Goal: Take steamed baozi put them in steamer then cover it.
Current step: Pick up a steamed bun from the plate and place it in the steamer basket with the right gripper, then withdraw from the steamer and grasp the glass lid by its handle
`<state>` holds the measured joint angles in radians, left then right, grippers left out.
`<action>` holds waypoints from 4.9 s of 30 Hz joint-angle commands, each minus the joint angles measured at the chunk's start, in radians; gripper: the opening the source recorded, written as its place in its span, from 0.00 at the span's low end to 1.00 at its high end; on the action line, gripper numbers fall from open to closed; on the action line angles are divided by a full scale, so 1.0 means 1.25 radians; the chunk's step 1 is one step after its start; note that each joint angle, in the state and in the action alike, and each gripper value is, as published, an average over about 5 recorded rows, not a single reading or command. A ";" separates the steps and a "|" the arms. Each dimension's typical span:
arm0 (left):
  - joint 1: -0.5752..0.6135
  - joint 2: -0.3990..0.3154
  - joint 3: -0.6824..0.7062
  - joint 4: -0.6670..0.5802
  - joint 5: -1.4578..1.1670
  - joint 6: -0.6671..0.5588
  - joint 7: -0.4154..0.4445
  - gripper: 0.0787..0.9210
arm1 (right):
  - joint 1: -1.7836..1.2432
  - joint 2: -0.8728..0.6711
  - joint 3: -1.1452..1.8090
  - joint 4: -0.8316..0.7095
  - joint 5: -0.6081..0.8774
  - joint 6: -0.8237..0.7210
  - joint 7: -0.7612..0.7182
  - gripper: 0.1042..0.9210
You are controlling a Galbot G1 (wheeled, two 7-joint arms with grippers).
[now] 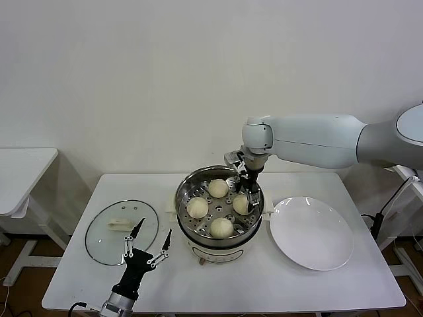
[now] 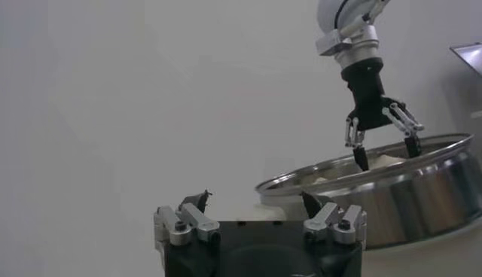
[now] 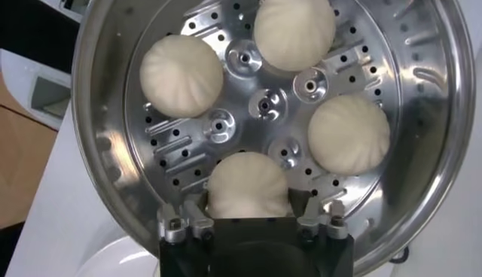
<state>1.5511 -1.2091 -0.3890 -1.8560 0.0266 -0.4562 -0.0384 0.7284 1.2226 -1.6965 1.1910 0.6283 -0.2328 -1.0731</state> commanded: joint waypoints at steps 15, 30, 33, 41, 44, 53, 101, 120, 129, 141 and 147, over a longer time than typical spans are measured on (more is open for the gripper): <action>-0.003 -0.004 -0.001 -0.016 0.037 0.015 -0.006 0.88 | -0.017 -0.240 0.278 0.217 0.098 0.138 0.501 0.88; -0.029 -0.007 0.000 -0.033 0.204 0.083 -0.082 0.88 | -0.649 -0.474 0.833 0.313 -0.016 0.390 1.253 0.88; -0.036 -0.009 -0.003 -0.030 0.220 0.084 -0.084 0.88 | -0.855 -0.483 1.031 0.319 -0.051 0.414 1.256 0.88; -0.064 -0.027 -0.010 -0.007 0.271 0.094 -0.087 0.88 | -1.275 -0.358 1.474 0.300 -0.201 0.446 1.226 0.88; -0.076 -0.029 -0.021 0.013 0.306 0.102 -0.096 0.88 | -1.364 -0.269 1.574 0.295 -0.254 0.454 1.215 0.88; -0.088 0.008 -0.070 0.130 0.515 0.168 -0.155 0.88 | -1.569 -0.083 1.755 0.282 -0.345 0.502 1.144 0.88; -0.280 0.029 -0.106 0.415 1.032 0.285 -0.266 0.88 | -1.654 0.045 1.770 0.254 -0.407 0.541 1.076 0.88; -0.338 0.028 -0.094 0.478 1.056 0.293 -0.235 0.88 | -1.662 0.051 1.782 0.267 -0.418 0.539 1.079 0.88; -0.340 0.023 -0.091 0.489 1.048 0.282 -0.231 0.64 | -1.659 0.053 1.780 0.269 -0.421 0.535 1.079 0.88; -0.343 0.025 -0.088 0.495 1.025 0.275 -0.231 0.23 | -1.660 0.057 1.779 0.275 -0.427 0.537 1.078 0.88; -0.310 0.036 -0.097 0.389 0.949 0.291 -0.213 0.14 | -1.659 0.058 1.777 0.280 -0.432 0.537 1.078 0.88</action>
<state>1.1303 -1.1744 -0.5003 -1.2495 1.3040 -0.1124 -0.3254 -1.3464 1.2941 0.5255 1.5365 0.0920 0.4379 0.2751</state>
